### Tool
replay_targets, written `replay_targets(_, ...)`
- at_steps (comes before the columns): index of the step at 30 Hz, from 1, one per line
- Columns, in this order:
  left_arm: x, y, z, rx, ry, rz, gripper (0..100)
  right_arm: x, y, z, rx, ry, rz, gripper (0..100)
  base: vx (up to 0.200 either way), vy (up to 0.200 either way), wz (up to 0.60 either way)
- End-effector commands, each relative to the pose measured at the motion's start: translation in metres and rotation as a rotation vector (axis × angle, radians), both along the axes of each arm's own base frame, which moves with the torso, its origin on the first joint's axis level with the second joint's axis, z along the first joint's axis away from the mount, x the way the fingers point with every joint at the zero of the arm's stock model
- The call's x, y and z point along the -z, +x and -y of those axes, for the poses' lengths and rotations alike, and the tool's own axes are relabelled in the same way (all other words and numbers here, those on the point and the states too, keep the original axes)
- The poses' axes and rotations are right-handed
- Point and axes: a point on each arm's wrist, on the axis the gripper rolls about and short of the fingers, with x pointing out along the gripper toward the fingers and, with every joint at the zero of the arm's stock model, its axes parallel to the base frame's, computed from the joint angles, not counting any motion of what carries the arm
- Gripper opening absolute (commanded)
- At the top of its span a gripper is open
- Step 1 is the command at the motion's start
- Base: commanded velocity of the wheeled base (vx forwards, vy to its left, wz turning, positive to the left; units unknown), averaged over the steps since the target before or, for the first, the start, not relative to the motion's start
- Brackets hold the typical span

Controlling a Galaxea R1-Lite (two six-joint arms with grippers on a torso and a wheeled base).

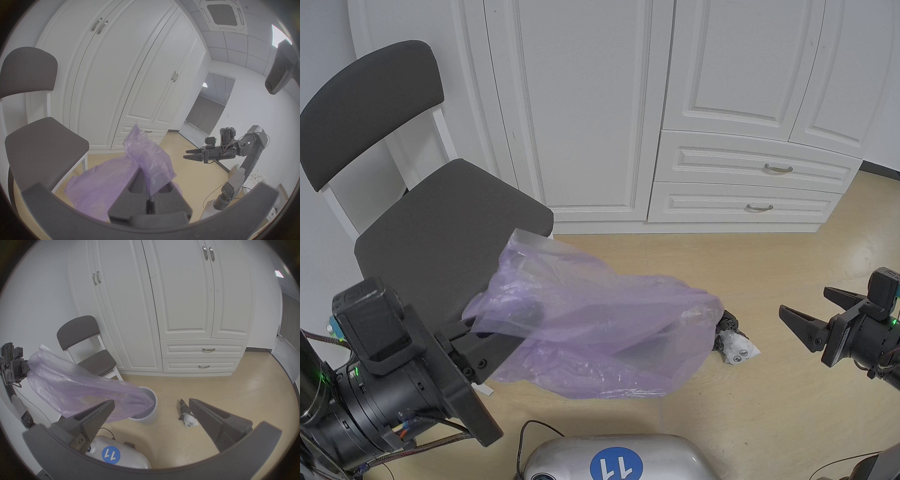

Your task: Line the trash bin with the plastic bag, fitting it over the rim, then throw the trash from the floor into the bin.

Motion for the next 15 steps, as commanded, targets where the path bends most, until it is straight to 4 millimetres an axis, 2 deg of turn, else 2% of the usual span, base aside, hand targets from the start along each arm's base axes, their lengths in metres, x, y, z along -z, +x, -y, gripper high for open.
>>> replay_targets(1, -0.002, -0.001, -0.002, 0.003, -0.011, 0.006, 0, 0.005, 0.003, -0.004, -0.011, -0.017, -0.024, 100, 0.0, 0.0, 0.0)
replay_targets(9, -0.007, -0.004, -0.005, 0.003, -0.042, 0.026, 0, 0.018, 0.003, -0.005, -0.024, -0.056, -0.074, 100, 0.0, 0.0, 0.0)
replay_targets(15, -0.013, -0.006, -0.009, 0.008, -0.099, 0.061, 0, 0.031, -0.002, -0.005, -0.153, -0.058, -0.135, 100, 0.0, 0.0, 0.0)
